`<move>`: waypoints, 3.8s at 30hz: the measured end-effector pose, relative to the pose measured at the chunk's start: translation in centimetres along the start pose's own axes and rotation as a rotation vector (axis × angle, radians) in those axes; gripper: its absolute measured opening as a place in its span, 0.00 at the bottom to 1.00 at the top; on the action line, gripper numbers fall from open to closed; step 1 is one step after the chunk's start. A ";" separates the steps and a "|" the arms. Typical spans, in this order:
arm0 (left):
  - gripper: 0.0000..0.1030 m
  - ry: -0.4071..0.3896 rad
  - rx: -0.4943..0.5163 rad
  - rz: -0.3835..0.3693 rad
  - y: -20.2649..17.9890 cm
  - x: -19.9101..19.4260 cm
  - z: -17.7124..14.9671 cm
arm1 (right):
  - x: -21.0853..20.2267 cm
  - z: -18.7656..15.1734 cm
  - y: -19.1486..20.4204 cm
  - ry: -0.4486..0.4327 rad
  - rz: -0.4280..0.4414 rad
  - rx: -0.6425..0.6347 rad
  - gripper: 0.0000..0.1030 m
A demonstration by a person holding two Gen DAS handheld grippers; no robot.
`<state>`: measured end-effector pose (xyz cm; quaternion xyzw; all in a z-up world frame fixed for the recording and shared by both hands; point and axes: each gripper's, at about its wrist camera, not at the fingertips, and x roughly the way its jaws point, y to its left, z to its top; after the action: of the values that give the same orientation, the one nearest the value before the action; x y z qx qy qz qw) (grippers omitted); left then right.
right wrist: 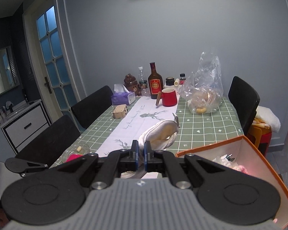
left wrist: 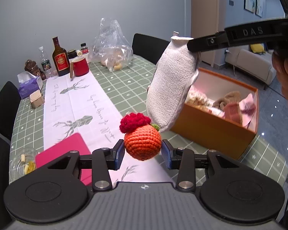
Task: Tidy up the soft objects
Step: 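Carry the crocheted fruit with the left tool while the right tool lifts the mitt over the box, then lower the mitt into the box with the right tool while the left tool lowers the fruit inside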
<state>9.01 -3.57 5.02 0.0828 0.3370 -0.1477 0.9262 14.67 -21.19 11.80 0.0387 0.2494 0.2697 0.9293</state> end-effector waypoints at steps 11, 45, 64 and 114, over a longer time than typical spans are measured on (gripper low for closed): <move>0.45 -0.026 0.059 -0.005 -1.4 -2.0 6.3 | -3.2 4.5 -0.9 -0.051 -0.025 -0.063 0.02; 0.45 0.010 0.124 -0.130 -11.6 13.6 13.0 | 0.1 3.2 -17.4 0.079 -0.123 0.045 0.02; 0.45 0.205 0.214 -0.087 -14.0 18.3 8.8 | 5.1 -5.1 -21.5 0.270 -0.161 0.134 0.02; 0.82 0.376 0.360 -0.038 -17.1 20.6 5.9 | 5.2 -9.6 -20.0 0.454 -0.273 -0.065 0.17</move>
<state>21.92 -25.67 -4.78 0.2661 0.4729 -0.2046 0.8147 23.43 -36.08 -2.97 -0.0865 0.4454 0.1512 0.8782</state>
